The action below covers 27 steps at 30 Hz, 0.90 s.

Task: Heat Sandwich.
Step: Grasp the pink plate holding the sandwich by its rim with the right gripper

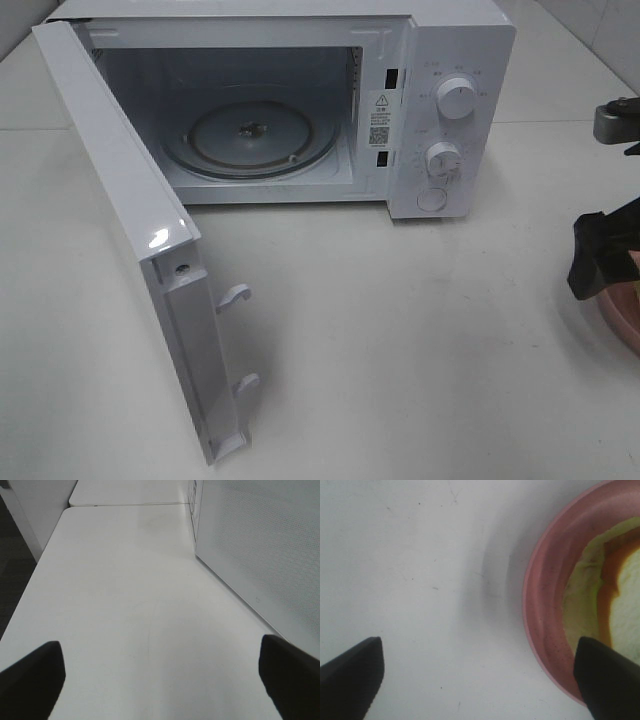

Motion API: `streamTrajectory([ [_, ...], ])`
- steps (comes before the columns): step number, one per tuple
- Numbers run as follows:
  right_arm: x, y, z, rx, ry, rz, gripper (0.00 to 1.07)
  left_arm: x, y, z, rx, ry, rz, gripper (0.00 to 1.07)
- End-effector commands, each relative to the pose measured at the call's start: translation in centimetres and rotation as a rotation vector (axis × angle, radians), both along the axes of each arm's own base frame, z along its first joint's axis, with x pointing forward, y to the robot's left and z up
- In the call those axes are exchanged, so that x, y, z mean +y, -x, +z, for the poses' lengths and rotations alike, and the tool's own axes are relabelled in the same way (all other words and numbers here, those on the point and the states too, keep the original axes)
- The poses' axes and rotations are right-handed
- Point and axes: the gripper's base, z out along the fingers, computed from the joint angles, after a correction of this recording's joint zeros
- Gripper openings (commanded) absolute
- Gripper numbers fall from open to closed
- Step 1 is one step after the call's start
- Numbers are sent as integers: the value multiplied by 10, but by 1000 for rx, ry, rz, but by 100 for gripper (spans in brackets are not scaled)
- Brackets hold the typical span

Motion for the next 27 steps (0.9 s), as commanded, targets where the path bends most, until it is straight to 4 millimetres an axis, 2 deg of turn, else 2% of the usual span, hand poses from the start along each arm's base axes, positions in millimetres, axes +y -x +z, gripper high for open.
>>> streamTrajectory([
  [1, -6, -2, 2, -21, 6, -18, 102, -1, 4, 0, -32, 3, -2, 100],
  [6, -14, -7, -8, 10, 41, -67, 100, -1, 4, 0, -32, 3, -2, 100],
  [8, -17, -13, -18, 30, 70, -91, 99, -1, 4, 0, -32, 3, -2, 100],
  [15, -17, -23, -39, 53, 82, -107, 97, -1, 4, 0, -32, 3, -2, 100],
  [19, -17, -32, -61, 87, 80, -100, 96, -1, 4, 0, -32, 3, -2, 100],
  [27, -18, -39, -82, 107, 101, -111, 94, -1, 4, 0, -32, 3, -2, 100],
])
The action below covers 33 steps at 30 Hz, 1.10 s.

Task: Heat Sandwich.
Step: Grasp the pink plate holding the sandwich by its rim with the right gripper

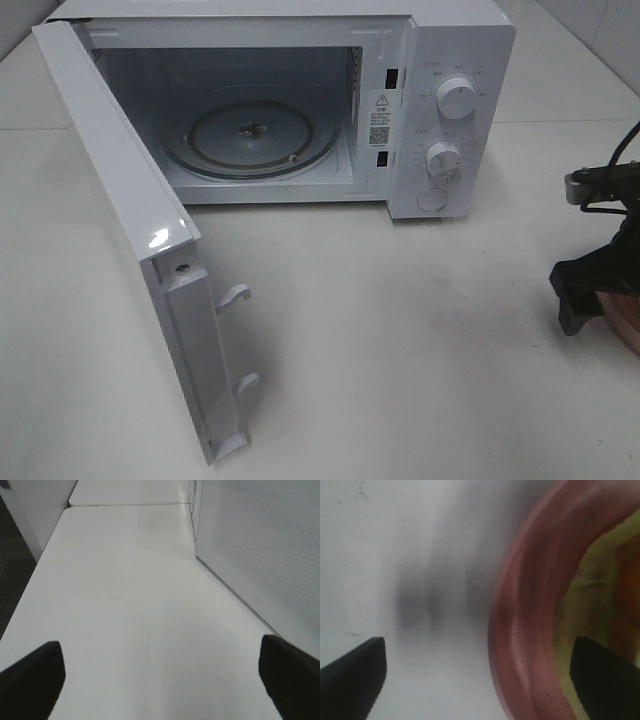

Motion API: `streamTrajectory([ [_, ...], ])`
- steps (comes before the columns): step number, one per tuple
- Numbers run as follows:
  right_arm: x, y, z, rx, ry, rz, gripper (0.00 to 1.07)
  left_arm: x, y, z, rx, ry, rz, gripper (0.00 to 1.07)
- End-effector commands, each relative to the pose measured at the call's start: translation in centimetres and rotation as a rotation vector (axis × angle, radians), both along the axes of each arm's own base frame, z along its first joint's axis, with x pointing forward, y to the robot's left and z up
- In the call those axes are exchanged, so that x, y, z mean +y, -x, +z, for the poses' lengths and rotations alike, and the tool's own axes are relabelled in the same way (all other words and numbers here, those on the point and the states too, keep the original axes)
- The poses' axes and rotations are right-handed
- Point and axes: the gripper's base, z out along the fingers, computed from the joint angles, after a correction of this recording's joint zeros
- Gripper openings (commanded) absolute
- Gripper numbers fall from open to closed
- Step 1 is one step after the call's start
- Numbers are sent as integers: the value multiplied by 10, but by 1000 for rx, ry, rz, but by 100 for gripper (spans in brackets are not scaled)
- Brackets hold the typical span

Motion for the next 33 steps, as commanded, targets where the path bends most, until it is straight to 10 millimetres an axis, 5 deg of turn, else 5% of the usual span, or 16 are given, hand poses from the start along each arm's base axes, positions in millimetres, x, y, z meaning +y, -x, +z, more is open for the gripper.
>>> streamTrajectory([
  [1, -3, -5, -8, -4, 13, -9, 94, -1, 4, 0, -32, 3, -2, 100],
  [15, -2, -8, -24, 14, 5, -10, 90, -1, 4, 0, -32, 3, -2, 100],
  [20, -2, -8, -24, 22, 6, -7, 80, -1, 4, 0, -32, 3, -2, 100],
  [22, -2, -7, -24, 24, 7, -7, 71, -1, 4, 0, -32, 3, -2, 100],
  [24, -2, -7, -24, 24, 11, -6, 50, -1, 4, 0, -32, 3, -2, 100],
  [25, -2, -7, -24, 24, 11, -6, 50, -1, 4, 0, -32, 3, -2, 100],
  [29, -3, -8, -24, 20, 22, 6, 6, -1, 4, 0, -32, 3, -2, 100],
  [33, -4, -8, -24, 22, 27, 12, 0, -1, 4, 0, -32, 3, -2, 100],
])
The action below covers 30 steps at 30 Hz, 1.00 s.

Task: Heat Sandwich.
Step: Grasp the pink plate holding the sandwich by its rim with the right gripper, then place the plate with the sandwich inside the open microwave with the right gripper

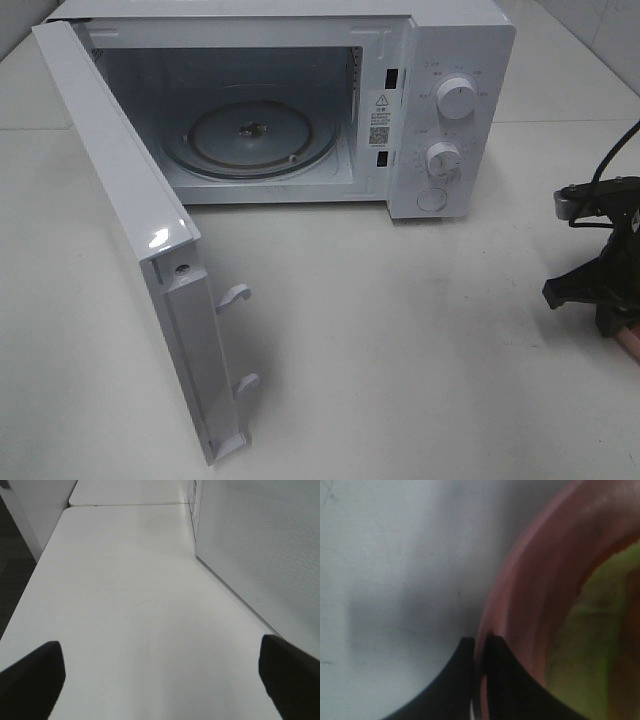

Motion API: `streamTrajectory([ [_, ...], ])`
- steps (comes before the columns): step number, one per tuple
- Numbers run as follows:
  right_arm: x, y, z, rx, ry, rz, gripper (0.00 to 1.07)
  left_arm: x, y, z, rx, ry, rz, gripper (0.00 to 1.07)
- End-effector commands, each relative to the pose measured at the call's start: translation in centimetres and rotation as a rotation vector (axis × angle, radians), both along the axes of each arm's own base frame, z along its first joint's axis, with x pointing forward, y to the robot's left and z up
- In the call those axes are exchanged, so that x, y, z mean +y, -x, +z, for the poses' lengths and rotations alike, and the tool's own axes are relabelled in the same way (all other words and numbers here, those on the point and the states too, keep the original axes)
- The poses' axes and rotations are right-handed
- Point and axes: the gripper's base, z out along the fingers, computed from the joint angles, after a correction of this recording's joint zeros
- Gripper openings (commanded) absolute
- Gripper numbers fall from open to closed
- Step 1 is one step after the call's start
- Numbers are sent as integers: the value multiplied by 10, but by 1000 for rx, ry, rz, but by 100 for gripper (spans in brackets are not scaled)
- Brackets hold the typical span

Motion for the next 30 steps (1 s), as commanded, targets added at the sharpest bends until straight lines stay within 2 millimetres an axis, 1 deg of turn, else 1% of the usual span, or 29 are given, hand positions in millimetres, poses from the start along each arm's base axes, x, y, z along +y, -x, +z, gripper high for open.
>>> streamTrajectory([
  [1, -1, 0, 0, 7, 0, -15, 0, -1, 4, 0, -32, 3, -2, 100],
  [10, -2, 1, 1, 21, 20, 8, 0, -1, 4, 0, -32, 3, -2, 100],
  [15, -1, -1, 6, 48, 54, 27, 0, -1, 4, 0, -32, 3, -2, 100],
  [26, 15, 1, 10, 69, 171, 91, 0, -1, 4, 0, -32, 3, -2, 100],
  [28, 19, 1, 17, 50, 185, 106, 0, -1, 4, 0, -32, 3, -2, 100],
  [30, 19, 2, 20, 43, 193, 110, 0, -1, 4, 0, -32, 3, -2, 100],
])
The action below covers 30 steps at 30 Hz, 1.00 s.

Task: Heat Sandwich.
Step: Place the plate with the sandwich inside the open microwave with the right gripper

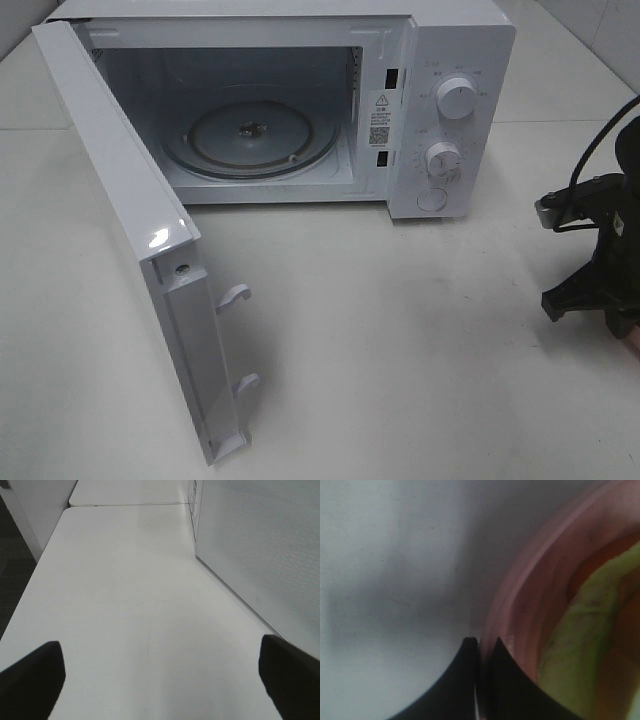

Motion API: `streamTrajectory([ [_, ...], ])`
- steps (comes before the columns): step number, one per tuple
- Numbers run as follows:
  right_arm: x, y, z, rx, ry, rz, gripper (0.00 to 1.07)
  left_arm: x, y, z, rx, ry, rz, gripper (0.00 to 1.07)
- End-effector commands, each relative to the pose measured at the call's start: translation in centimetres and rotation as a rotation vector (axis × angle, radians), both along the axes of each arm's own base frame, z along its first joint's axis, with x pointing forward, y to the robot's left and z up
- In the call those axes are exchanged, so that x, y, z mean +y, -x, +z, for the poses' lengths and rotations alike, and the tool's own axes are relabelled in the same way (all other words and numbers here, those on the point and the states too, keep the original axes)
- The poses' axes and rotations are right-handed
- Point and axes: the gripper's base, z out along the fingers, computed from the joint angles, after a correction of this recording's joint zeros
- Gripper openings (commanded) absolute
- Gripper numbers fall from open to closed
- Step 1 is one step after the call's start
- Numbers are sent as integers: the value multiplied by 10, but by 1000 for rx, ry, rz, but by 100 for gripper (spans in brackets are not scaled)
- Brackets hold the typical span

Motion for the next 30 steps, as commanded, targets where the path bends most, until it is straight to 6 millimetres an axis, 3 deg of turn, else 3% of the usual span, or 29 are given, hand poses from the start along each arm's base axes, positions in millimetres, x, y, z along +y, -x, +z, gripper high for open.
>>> streamTrajectory([
  [1, 1, 1, 13, -25, 38, 19, 0, -1, 4, 0, -32, 3, -2, 100],
  [19, 19, 24, 60, -62, 77, 62, 0, -1, 4, 0, -32, 3, -2, 100],
  [30, 48, 45, 79, -61, 77, 157, 1, -1, 4, 0, -32, 3, -2, 100],
])
